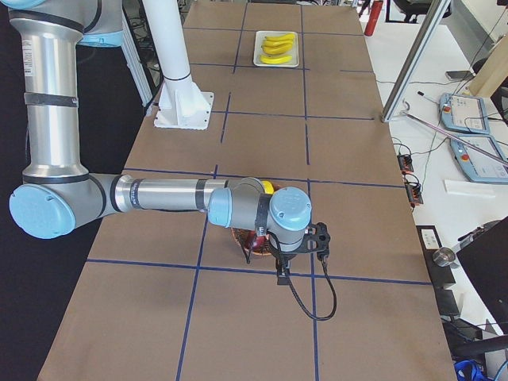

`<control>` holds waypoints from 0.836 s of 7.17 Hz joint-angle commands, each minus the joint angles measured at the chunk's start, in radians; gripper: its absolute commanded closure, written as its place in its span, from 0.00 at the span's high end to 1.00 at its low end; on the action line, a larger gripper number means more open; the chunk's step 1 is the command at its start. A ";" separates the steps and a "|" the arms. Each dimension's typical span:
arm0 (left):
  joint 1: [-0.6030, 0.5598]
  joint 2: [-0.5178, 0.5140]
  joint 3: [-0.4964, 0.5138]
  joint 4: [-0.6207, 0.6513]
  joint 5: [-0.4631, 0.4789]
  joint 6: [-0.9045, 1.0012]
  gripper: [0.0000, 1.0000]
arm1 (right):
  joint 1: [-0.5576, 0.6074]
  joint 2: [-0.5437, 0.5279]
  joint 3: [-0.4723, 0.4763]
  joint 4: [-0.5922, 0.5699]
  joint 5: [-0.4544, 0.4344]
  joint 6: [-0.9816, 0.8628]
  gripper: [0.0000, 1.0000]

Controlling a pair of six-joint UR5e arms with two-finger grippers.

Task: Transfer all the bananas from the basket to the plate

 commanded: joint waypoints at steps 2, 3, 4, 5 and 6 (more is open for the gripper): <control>-0.003 0.001 -0.012 0.002 0.026 0.018 0.99 | 0.000 0.000 0.000 0.000 0.000 0.002 1.00; -0.024 -0.001 -0.003 0.026 0.015 0.050 0.99 | 0.000 0.001 0.000 0.000 0.000 0.002 1.00; -0.053 -0.004 -0.024 0.097 0.020 0.076 0.99 | 0.000 0.001 0.000 0.000 0.000 0.002 1.00; -0.058 -0.005 -0.024 0.104 0.020 0.090 0.99 | 0.000 0.001 0.000 0.000 0.000 0.003 1.00; -0.058 -0.004 -0.023 0.104 0.021 0.091 0.99 | 0.000 0.001 0.000 0.000 0.000 0.003 1.00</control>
